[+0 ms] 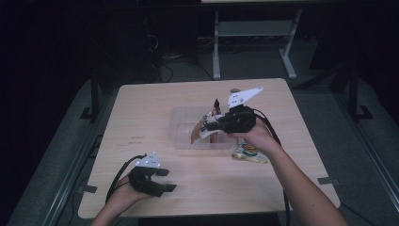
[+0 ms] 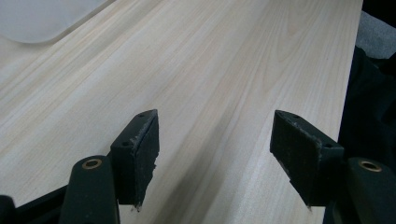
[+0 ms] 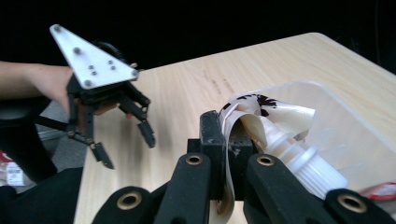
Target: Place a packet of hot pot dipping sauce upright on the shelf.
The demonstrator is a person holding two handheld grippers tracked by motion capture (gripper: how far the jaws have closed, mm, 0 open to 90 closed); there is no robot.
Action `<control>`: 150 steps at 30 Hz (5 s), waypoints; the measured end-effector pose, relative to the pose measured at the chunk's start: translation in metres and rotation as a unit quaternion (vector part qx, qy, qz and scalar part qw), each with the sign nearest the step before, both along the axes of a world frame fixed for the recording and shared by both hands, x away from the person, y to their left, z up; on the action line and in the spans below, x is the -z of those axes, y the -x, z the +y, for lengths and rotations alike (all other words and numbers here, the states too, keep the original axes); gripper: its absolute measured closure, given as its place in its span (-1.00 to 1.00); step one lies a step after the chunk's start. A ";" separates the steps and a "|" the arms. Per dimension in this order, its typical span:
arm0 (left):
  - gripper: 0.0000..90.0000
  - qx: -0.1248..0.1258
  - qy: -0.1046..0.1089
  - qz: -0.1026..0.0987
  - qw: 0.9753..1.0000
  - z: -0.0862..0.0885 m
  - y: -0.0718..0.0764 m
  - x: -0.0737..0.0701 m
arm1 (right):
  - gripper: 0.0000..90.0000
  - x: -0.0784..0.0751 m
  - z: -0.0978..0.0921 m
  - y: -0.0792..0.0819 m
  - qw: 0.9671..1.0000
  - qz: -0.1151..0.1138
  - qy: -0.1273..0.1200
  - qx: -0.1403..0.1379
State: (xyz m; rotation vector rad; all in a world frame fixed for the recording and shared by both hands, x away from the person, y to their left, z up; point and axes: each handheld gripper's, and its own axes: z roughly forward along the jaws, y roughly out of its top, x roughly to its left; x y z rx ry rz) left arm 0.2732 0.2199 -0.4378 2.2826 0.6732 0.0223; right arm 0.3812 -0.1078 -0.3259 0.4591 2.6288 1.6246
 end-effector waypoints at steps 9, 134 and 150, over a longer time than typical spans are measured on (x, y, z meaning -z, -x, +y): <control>-0.28 -0.006 0.008 0.005 1.000 -0.001 0.001 0.001 | 0.98 0.004 -0.008 -0.018 0.999 0.007 0.021 0.031; -0.27 0.008 -0.010 0.016 1.000 -0.006 -0.003 0.011 | 1.00 0.135 -0.099 -0.099 0.933 0.043 0.210 0.288; -0.27 0.018 -0.015 0.019 1.000 -0.010 -0.002 0.012 | 1.00 0.134 -0.103 -0.082 0.940 0.061 0.231 0.242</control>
